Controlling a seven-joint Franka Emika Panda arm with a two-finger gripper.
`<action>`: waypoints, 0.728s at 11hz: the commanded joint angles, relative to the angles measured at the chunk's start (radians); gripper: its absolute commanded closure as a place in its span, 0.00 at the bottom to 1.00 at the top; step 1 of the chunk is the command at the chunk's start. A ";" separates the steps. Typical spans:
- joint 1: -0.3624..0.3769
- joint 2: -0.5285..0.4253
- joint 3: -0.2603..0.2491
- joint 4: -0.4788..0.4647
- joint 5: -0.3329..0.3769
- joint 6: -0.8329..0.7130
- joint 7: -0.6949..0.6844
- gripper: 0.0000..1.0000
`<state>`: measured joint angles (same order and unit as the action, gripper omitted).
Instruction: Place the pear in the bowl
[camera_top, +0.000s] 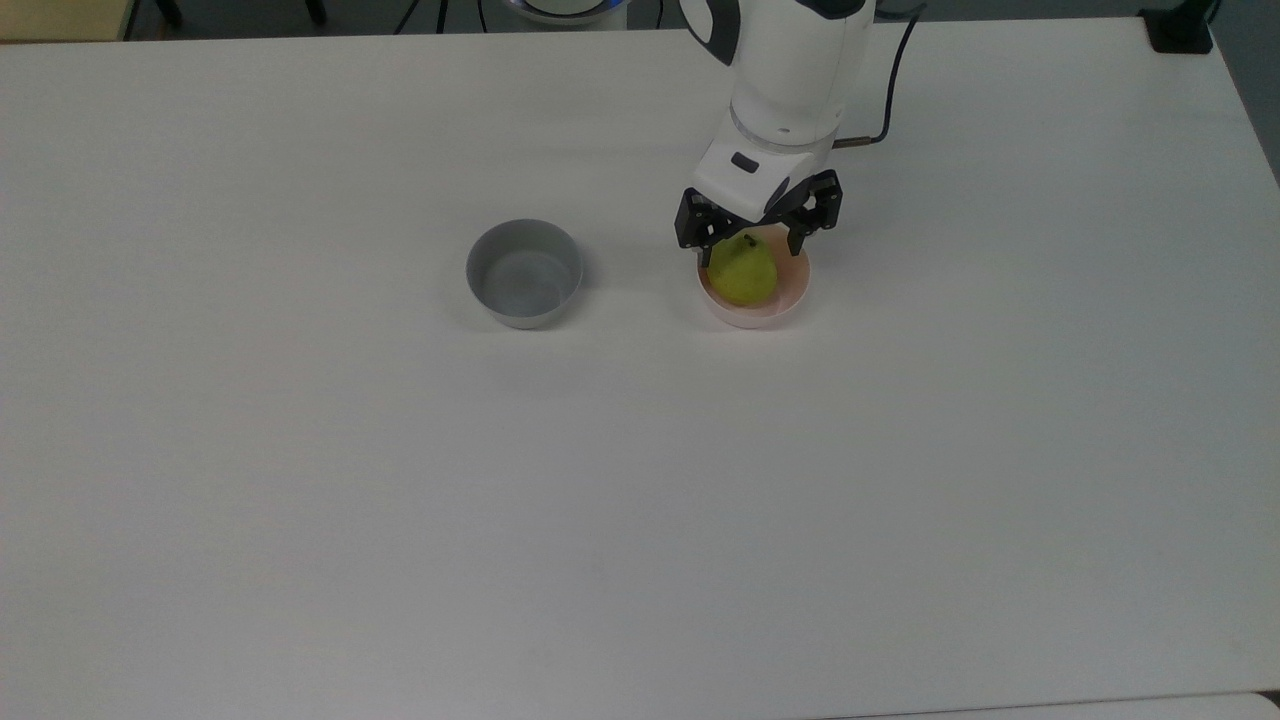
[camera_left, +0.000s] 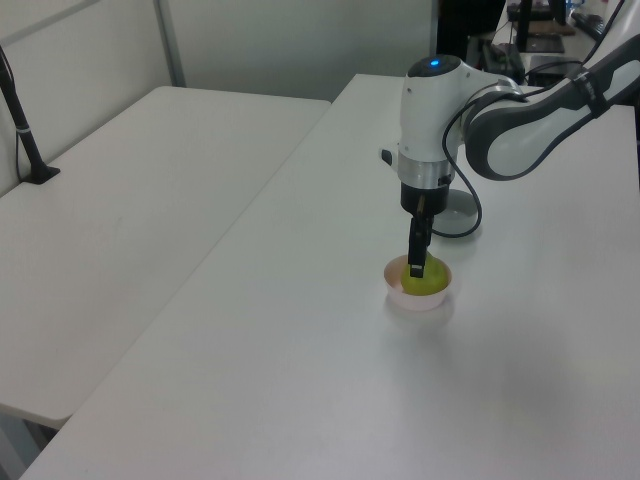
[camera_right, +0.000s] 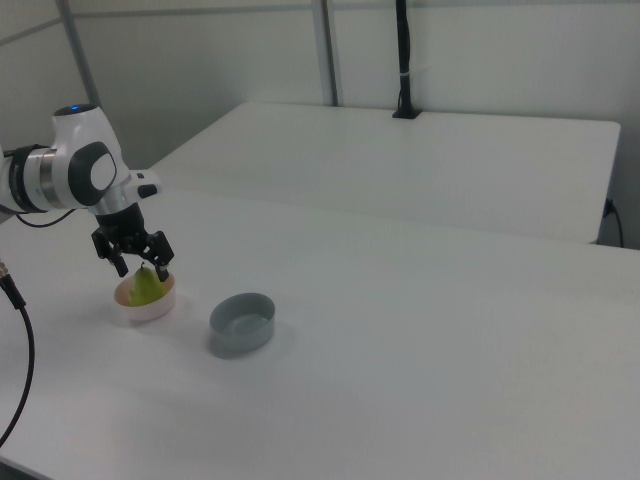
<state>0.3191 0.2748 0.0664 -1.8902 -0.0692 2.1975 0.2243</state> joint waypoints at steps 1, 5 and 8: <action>-0.008 -0.046 -0.007 0.060 -0.021 -0.118 0.035 0.00; -0.095 -0.147 -0.019 0.149 -0.018 -0.371 0.038 0.00; -0.167 -0.229 -0.042 0.195 -0.006 -0.510 0.027 0.00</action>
<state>0.1866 0.1114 0.0439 -1.7108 -0.0709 1.7610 0.2405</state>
